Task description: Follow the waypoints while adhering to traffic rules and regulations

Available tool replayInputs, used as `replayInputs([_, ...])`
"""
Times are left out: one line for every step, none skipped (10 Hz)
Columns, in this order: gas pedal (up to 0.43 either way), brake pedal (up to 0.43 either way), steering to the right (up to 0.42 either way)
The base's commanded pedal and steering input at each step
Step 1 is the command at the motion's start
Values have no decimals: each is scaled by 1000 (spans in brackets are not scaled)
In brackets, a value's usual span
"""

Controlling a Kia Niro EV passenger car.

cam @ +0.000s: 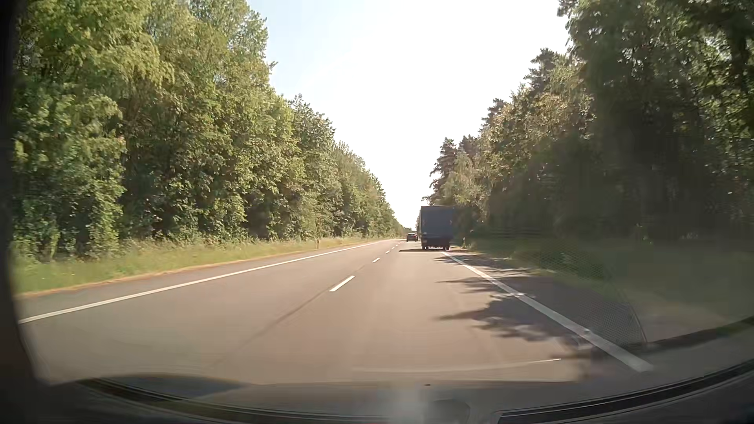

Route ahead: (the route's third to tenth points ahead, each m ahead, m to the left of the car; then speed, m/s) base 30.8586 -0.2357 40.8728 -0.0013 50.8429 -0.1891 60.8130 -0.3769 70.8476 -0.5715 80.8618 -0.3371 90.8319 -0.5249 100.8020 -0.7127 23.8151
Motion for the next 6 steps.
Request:
replayInputs([350, 6, 2])
replayInputs([378, 6, 3])
replayInputs([398, 6, 3])
replayInputs([398, 6, 3])
replayInputs([409, 6, 2])
replayInputs([409, 6, 2])
